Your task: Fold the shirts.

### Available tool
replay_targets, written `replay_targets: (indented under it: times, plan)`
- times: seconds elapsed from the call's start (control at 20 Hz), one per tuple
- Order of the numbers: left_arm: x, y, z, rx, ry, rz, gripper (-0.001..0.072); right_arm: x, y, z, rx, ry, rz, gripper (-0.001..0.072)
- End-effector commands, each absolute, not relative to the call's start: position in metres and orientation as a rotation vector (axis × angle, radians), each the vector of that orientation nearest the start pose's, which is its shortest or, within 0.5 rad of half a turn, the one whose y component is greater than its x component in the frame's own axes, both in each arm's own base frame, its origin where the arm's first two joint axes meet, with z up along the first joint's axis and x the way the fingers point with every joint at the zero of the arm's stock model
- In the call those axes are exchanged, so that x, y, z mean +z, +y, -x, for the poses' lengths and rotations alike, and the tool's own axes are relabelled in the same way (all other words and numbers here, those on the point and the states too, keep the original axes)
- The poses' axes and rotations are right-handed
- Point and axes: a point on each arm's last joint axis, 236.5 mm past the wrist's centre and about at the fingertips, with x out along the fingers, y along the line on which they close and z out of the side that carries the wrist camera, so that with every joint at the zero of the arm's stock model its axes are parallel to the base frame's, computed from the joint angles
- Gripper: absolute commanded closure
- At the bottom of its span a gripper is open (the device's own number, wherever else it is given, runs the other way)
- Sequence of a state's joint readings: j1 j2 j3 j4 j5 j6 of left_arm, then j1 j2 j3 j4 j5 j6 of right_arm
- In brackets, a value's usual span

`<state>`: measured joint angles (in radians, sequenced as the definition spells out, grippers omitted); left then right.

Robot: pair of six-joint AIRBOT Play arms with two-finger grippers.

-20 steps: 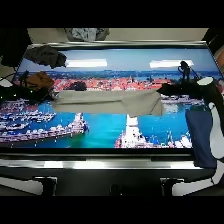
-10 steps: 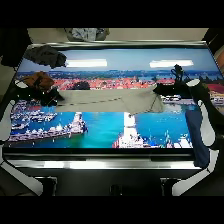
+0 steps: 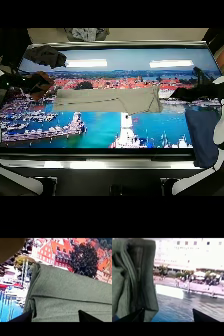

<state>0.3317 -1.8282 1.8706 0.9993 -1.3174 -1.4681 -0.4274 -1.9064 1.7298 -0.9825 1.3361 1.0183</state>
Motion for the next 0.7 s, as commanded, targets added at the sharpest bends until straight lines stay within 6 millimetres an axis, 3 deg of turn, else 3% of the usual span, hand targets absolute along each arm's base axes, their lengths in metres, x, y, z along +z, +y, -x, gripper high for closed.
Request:
replay_targets:
  times: [0.0, 0.25, 0.45, 0.65]
  plan:
    - [0.081, 0.039, -0.521, -0.201, 1.085, 0.534, 0.0007, -0.069, -0.068, -0.469, 0.477, 1.329, -0.543, 0.0001]
    - [0.109, 0.003, -0.51, -0.27, 1.077, 0.476, 0.0007, -0.092, -0.038, -0.504, 0.477, 1.257, -0.668, 0.0001]
    - [0.117, -0.022, -0.508, -0.319, 1.072, 0.434, 0.0007, -0.092, 0.005, -0.522, 0.547, 1.213, -0.764, 0.0001]
    - [0.117, -0.033, -0.507, -0.343, 1.077, 0.417, 0.0007, -0.087, 0.045, -0.53, 0.626, 1.188, -0.755, 0.0001]
